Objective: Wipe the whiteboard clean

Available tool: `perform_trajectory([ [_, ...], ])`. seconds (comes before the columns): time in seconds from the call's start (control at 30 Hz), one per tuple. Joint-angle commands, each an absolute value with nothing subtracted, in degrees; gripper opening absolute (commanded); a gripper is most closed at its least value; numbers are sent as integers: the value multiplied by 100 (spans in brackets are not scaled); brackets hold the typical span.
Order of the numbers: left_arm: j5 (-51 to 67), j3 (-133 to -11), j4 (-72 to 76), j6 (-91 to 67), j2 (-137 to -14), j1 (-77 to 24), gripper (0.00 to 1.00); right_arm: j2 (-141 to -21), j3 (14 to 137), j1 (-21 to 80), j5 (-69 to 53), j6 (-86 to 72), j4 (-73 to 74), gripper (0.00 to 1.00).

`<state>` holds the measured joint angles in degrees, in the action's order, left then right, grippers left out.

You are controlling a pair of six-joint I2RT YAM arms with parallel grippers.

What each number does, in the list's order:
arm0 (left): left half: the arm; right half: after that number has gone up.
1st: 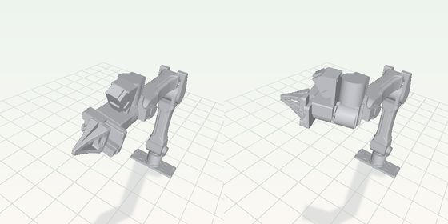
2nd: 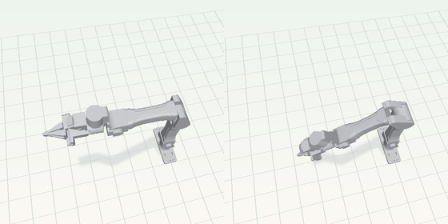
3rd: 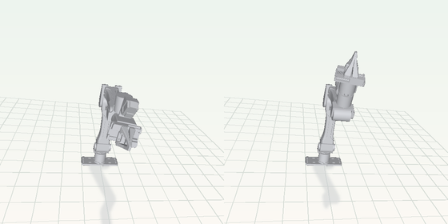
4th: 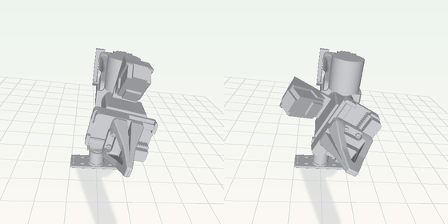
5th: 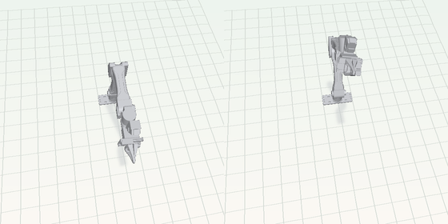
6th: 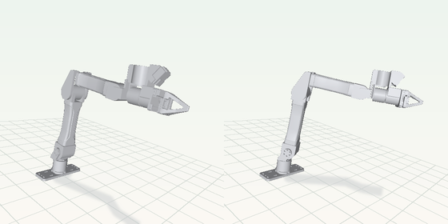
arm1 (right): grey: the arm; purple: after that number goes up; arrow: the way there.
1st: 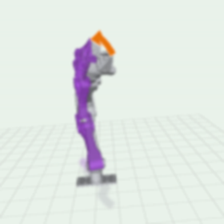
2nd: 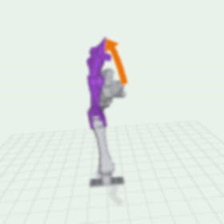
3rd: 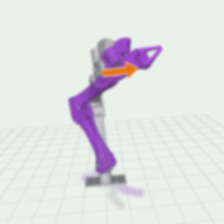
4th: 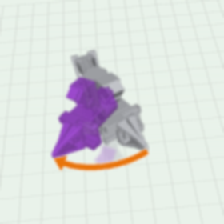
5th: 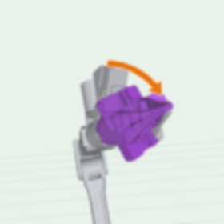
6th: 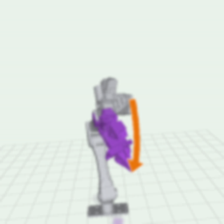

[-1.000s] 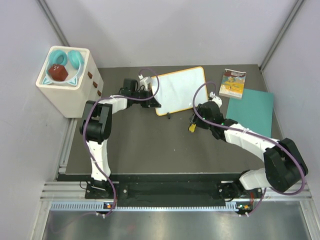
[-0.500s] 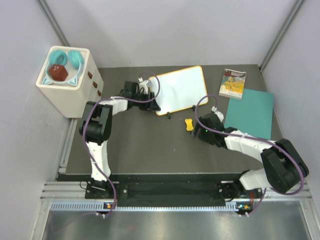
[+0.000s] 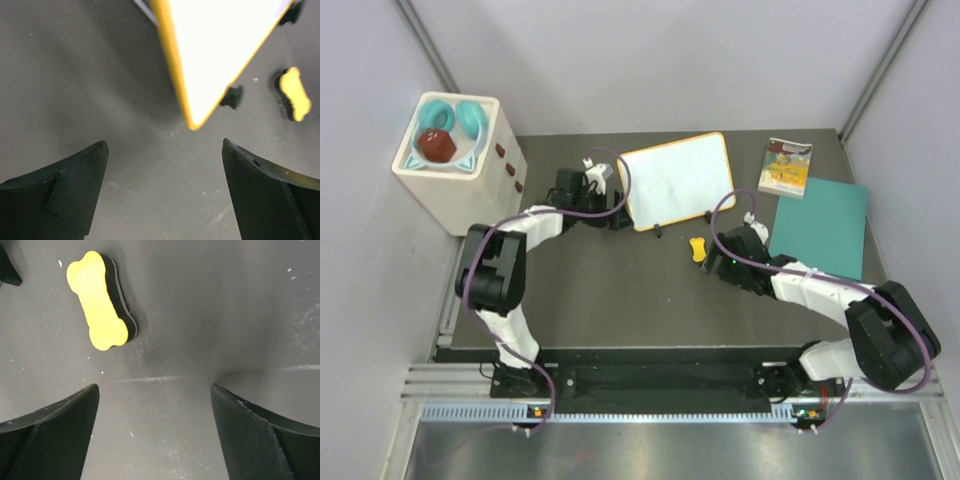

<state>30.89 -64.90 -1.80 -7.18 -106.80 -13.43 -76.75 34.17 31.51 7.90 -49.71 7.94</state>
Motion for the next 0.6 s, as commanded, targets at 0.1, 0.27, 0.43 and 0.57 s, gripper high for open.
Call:
perform_trajectory([
  [0.1,2295,-6188,-465,-1441,-8941,-1371,99,-6892,3796,3234,1396,-4449,1528,99],
  [0.27,2153,-5810,-659,-1617,-8298,-1371,99,-6224,4016,3234,1862,-4000,1933,99],
  [0.43,1951,-5449,-677,-1644,-7796,-1354,99,-5478,4122,3234,2066,-3534,2013,99],
  [0.57,2101,-5326,-527,-1608,-7726,-1354,99,-5081,3929,3234,2170,-3026,1723,99],
])
